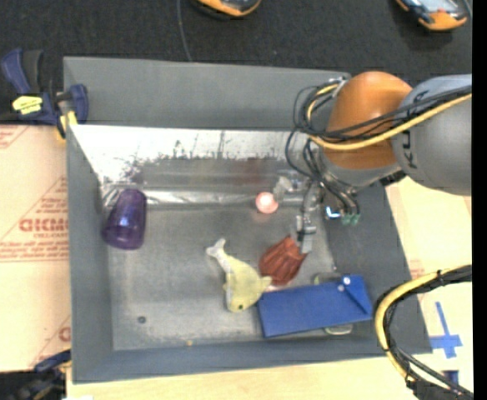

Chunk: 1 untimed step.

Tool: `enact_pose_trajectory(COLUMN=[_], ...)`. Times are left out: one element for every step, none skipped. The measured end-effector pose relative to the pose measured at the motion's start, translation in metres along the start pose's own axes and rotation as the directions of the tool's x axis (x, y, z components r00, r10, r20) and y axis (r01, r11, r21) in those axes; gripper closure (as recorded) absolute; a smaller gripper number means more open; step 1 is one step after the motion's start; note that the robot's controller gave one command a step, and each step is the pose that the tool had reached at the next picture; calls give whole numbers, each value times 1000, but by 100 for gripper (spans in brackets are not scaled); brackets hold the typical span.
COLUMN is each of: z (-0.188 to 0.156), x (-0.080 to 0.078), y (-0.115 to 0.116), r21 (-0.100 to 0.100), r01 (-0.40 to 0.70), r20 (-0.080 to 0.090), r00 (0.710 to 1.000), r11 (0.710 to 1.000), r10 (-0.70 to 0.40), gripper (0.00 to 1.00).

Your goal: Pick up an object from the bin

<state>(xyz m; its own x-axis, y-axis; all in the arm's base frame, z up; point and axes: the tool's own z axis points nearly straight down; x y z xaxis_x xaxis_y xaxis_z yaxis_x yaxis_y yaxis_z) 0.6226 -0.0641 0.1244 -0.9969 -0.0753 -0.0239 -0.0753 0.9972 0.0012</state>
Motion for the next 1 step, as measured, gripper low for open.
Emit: enact_pose_trajectory(z=[0], x=[13], y=[14], r21=[13], r01=[22], r20=[21], r00=[1000], r11=[1000], r10=[-22], gripper=[0])
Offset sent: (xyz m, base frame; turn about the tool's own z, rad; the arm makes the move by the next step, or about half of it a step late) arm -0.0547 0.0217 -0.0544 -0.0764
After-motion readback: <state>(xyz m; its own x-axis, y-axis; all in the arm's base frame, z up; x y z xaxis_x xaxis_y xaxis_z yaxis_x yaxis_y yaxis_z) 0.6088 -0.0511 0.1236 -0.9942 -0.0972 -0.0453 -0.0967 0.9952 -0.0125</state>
